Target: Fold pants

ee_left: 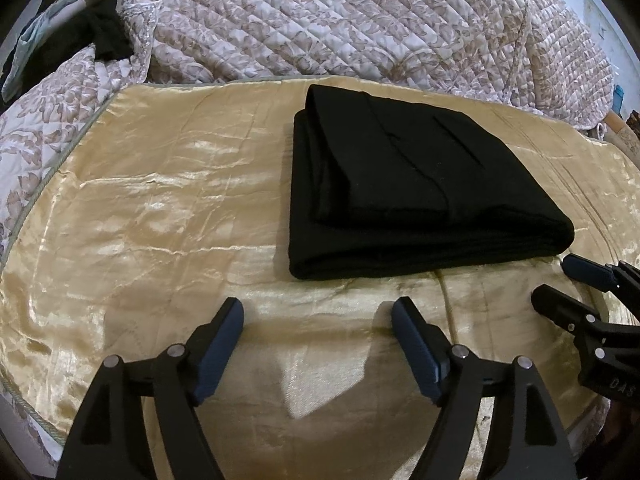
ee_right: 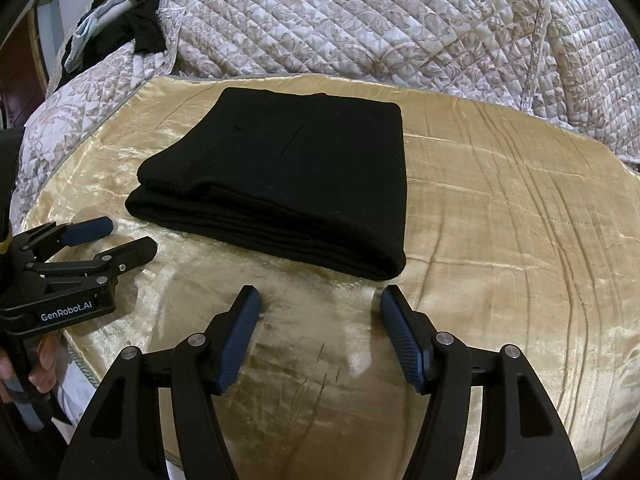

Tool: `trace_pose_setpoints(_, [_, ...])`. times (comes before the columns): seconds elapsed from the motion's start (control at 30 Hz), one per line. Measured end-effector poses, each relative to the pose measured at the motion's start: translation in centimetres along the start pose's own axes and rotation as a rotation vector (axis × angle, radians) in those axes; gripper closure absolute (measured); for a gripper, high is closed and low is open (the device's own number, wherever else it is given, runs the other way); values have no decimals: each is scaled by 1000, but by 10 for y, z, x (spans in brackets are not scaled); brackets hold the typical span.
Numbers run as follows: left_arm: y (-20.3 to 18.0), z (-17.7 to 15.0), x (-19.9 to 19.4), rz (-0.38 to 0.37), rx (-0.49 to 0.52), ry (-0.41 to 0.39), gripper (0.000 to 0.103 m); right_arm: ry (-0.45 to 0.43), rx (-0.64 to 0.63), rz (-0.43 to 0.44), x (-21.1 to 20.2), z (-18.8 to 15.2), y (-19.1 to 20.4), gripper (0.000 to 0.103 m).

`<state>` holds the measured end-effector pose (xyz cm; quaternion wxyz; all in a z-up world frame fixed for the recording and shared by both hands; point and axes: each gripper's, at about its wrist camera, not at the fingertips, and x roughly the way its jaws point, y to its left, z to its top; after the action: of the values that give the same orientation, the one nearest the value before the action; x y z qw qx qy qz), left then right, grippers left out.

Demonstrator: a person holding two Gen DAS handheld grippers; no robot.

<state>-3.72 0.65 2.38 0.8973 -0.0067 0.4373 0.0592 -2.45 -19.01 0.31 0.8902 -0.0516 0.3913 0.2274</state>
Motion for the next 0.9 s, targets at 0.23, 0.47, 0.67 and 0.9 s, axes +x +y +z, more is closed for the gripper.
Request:
trace_pose_setpoints(0.23, [0, 0, 0, 1, 0, 0, 23, 0, -3, -2, 0, 0, 1, 38])
trace_pose_setpoints(0.47, [1, 0, 1, 5, 1, 0, 23, -1, -6, -4, 1, 0, 2, 37])
trace_pose_setpoints(0.67, [1, 0, 1, 4, 1, 0, 23, -1, -6, -5, 0, 0, 2, 37])
trace_pose_setpoints(0.9, [0, 0, 1, 5, 1, 1, 23, -1, -7, -5, 1, 0, 2, 36])
